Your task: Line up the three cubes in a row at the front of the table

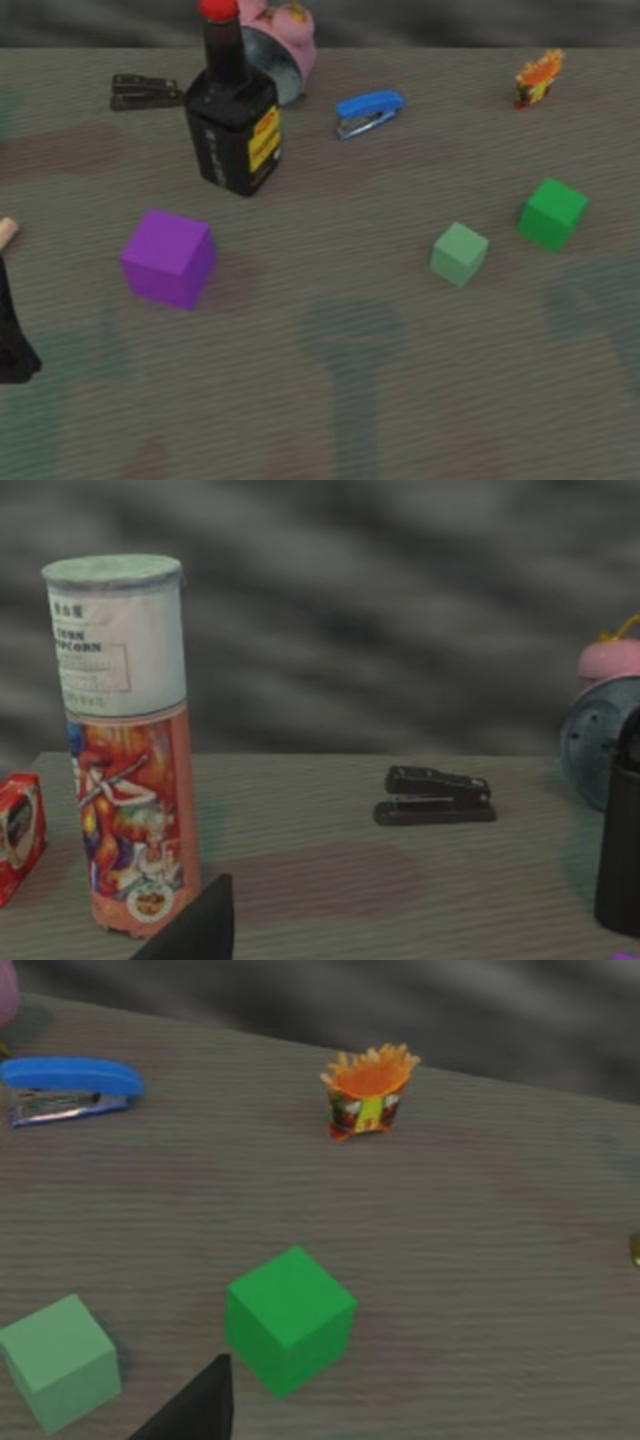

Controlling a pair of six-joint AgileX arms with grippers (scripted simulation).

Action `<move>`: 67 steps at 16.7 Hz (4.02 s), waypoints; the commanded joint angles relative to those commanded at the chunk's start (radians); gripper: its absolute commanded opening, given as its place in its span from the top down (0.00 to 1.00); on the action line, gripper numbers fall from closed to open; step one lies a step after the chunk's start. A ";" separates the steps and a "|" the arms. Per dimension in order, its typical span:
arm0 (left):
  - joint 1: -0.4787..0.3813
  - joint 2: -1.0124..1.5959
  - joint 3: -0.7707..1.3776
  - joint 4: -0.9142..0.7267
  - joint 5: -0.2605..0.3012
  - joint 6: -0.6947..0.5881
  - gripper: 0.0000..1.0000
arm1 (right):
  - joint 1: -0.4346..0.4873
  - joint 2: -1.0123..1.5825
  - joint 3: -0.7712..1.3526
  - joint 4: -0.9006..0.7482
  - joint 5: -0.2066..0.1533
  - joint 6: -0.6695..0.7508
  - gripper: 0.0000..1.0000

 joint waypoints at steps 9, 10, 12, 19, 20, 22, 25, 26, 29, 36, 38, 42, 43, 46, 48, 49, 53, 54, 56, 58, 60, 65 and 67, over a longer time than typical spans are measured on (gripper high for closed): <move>0.000 0.000 0.000 0.000 0.000 0.000 0.00 | 0.185 1.016 0.819 -0.546 -0.001 -0.183 0.00; 0.000 0.000 0.000 0.000 0.000 0.000 0.00 | 0.204 1.121 0.905 -0.600 -0.001 -0.202 0.00; 0.000 0.000 0.000 0.000 0.000 0.000 0.00 | 0.239 1.313 1.063 -0.698 -0.001 -0.236 0.00; 0.000 0.000 0.000 0.000 0.000 0.000 0.00 | 0.312 1.703 1.401 -0.887 0.002 -0.309 0.00; 0.000 0.000 0.000 0.000 0.000 0.000 0.00 | 0.315 1.716 1.413 -0.893 0.003 -0.312 0.00; 0.000 0.000 0.000 0.000 0.000 0.000 0.00 | 0.315 1.720 1.416 -0.895 0.003 -0.312 0.00; 0.000 0.000 0.000 0.000 0.000 0.000 0.00 | 0.310 1.718 1.413 -0.893 0.003 -0.311 0.00; 0.000 0.000 0.000 0.000 0.000 0.000 0.00 | 0.311 1.719 1.410 -0.890 0.003 -0.312 0.00; 0.000 0.000 0.000 0.000 0.000 0.000 0.00 | 0.314 1.743 1.359 -0.818 0.003 -0.313 0.00; 0.000 0.000 0.000 0.000 0.000 0.000 0.00 | 0.317 1.822 1.225 -0.602 0.004 -0.310 0.00; 0.000 0.000 0.000 0.000 0.000 0.000 0.00 | 0.317 1.822 1.225 -0.602 0.004 -0.310 0.00; 0.000 0.000 0.000 0.000 0.000 0.000 0.00 | 0.317 1.822 1.225 -0.602 0.004 -0.310 0.23; 0.000 0.000 0.000 0.000 0.000 0.000 0.00 | 0.317 1.822 1.225 -0.602 0.004 -0.310 0.30; 0.000 0.000 0.000 0.000 0.000 0.000 0.00 | 0.317 1.822 1.225 -0.602 0.004 -0.310 0.53; 0.000 0.000 0.000 0.000 0.000 0.000 0.00 | 0.317 1.822 1.225 -0.602 0.004 -0.310 0.68; 0.000 0.000 0.000 0.000 0.000 0.000 0.00 | 0.317 1.822 1.225 -0.602 0.004 -0.310 0.75; 0.000 0.000 0.000 0.000 0.000 0.000 0.00 | 0.317 1.822 1.225 -0.602 0.004 -0.310 1.00; 0.000 0.000 0.000 0.000 0.000 0.000 0.00 | 0.317 1.822 1.225 -0.602 0.004 -0.310 1.00; 0.000 0.000 0.000 0.000 0.000 0.000 0.00 | 0.317 1.822 1.225 -0.602 0.004 -0.310 1.00; 0.000 0.000 0.000 0.000 0.000 0.000 0.00 | 0.317 1.822 1.225 -0.602 0.004 -0.310 1.00; 0.000 0.000 0.000 0.000 0.000 0.000 0.00 | 0.317 1.822 1.225 -0.602 0.004 -0.310 1.00; 0.000 0.000 0.000 0.000 0.000 0.000 0.00 | 0.319 1.766 1.287 -0.689 -0.008 -0.303 1.00; 0.000 0.000 0.000 0.000 0.000 0.000 0.00 | 0.321 1.743 1.333 -0.770 -0.008 -0.302 1.00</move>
